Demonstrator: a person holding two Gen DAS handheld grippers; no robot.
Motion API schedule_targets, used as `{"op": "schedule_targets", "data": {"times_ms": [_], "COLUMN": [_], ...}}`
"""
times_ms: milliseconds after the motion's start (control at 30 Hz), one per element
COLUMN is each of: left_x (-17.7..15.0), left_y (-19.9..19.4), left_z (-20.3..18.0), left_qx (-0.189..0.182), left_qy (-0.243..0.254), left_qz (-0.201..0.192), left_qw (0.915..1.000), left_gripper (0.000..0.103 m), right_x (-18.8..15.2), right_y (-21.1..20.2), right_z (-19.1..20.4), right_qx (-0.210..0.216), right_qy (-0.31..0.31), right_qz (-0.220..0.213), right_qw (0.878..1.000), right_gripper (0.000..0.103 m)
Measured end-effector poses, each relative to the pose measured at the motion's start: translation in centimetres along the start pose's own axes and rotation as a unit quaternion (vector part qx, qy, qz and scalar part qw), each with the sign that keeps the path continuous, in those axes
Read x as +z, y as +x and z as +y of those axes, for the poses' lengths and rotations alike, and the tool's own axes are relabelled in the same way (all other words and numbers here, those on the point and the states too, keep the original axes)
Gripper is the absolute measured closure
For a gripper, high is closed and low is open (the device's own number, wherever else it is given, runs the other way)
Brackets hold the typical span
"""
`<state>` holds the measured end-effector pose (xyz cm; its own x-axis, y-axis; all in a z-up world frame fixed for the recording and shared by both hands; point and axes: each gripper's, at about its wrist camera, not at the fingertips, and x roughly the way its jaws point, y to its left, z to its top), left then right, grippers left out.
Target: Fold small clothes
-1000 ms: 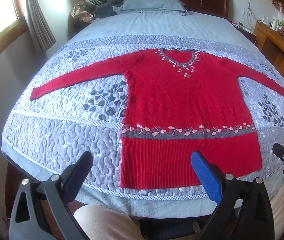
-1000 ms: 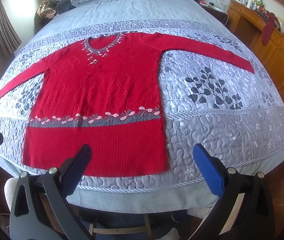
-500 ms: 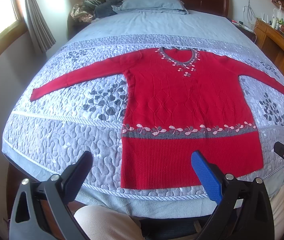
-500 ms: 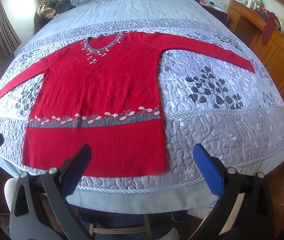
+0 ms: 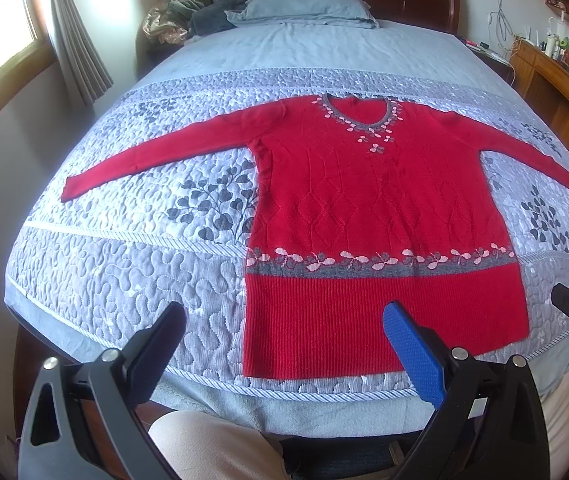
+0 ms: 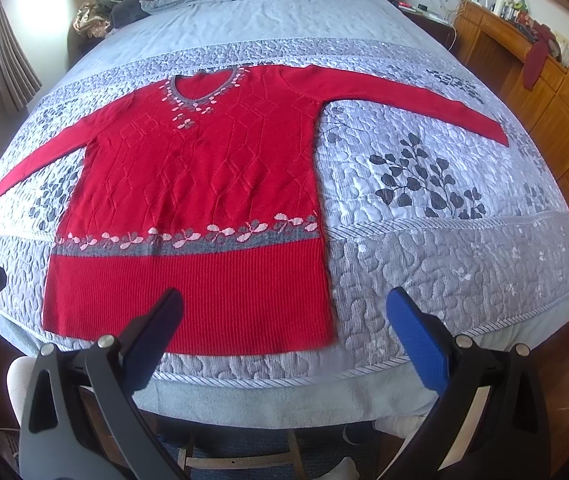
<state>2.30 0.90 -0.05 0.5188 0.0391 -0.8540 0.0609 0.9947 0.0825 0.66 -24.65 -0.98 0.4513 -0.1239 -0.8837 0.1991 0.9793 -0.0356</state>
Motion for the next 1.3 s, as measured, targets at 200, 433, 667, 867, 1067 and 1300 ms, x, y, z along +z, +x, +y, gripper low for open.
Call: {"op": "schedule_targets", "data": {"times_ms": [200,433,667,867,1067,1300], "left_x": [-0.1,-0.1,-0.1,0.0,1.6,8.1], "left_y": [0.1,0.1,0.1,0.3,2.1,5.0], "left_z": [0.1,0.2,0.2,0.0,-0.9,-6.9], "left_qx": [0.0,0.001,0.001,0.002,0.0,-0.012], "left_qy": [0.0,0.001,0.001,0.001,-0.004,0.02], "left_qz": [0.0,0.0,0.001,0.002,0.015,0.007], "left_qw": [1.0,1.0,1.0,1.0,0.9999,0.9997], "left_gripper": [0.004,0.004,0.004,0.004,0.004,0.004], "right_x": [0.0,-0.1,-0.1,-0.2,1.1,6.7], "right_y": [0.0,0.0,0.1,0.3,1.8,4.6], "right_z": [0.1,0.1,0.0,0.1,-1.5,-11.3], "right_qx": [0.001,0.001,0.001,0.0,-0.001,-0.003], "right_qy": [0.0,0.001,0.0,-0.001,0.001,0.057], "right_qz": [0.001,0.001,0.002,0.002,0.007,0.015], "right_qw": [1.0,1.0,1.0,1.0,1.0,0.998], "right_gripper": [0.003,0.003,0.003,0.003,0.003,0.003]}}
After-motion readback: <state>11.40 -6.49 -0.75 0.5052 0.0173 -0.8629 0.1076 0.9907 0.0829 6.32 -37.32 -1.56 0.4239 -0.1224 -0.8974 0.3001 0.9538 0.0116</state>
